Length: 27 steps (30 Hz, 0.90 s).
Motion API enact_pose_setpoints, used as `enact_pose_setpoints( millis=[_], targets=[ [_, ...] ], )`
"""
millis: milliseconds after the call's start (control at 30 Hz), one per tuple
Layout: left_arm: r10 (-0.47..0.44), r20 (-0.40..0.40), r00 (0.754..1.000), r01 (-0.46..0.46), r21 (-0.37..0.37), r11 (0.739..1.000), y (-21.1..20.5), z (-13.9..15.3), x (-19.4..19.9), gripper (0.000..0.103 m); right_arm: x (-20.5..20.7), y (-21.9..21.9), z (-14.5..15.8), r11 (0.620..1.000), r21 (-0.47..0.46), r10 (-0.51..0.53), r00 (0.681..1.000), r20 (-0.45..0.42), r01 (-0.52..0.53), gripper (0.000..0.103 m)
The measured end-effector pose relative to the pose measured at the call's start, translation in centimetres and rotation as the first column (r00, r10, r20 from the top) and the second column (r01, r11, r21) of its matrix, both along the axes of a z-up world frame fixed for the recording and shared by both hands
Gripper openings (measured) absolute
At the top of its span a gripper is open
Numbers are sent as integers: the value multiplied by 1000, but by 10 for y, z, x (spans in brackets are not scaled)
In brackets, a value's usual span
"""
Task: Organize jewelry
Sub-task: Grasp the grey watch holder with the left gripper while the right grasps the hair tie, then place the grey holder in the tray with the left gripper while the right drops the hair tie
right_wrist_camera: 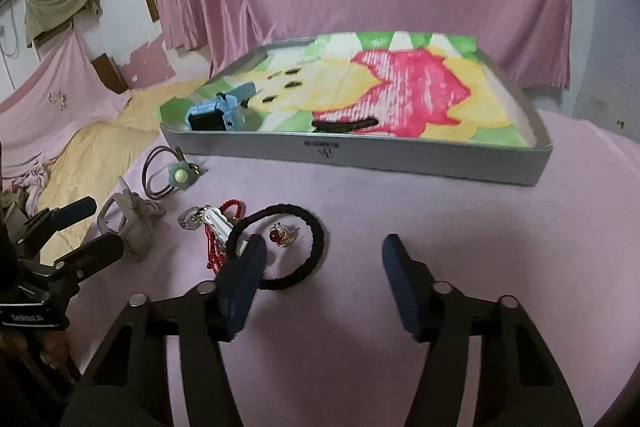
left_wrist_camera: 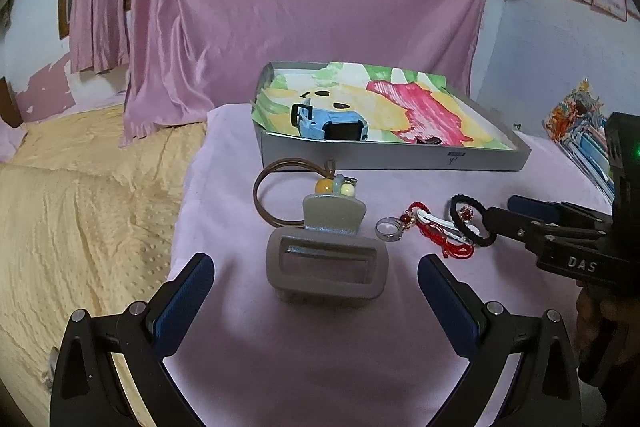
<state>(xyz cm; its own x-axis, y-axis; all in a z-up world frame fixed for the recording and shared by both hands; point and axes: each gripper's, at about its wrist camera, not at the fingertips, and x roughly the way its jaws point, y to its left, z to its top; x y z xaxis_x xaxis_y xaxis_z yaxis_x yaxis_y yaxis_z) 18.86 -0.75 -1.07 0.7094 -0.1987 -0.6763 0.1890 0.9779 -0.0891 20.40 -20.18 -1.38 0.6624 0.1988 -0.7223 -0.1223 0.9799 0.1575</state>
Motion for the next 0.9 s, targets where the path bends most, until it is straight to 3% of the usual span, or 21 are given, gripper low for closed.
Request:
enact_pose_setpoints(
  millis=[100,433,533,900],
  targets=[
    [-14,-11,1000,14,8,1000,-2,0,5,98,6,2,-2,1000,6,11,1000,-29,-11,43],
    [-51,-61,997,51,10,999,-9,-5,11,61,17,17,0,989,-138,45,998,-44,-51,20],
    [-49,-62,997,50,5,999,-8,-4,12,61,17,19,2,988,-133,78,996,-42,-83,5],
    [-44,15,999,44,-55,998,-6,13,1,61,-3,-2,29,998,-26,61,993,102,-59,5]
  ],
)
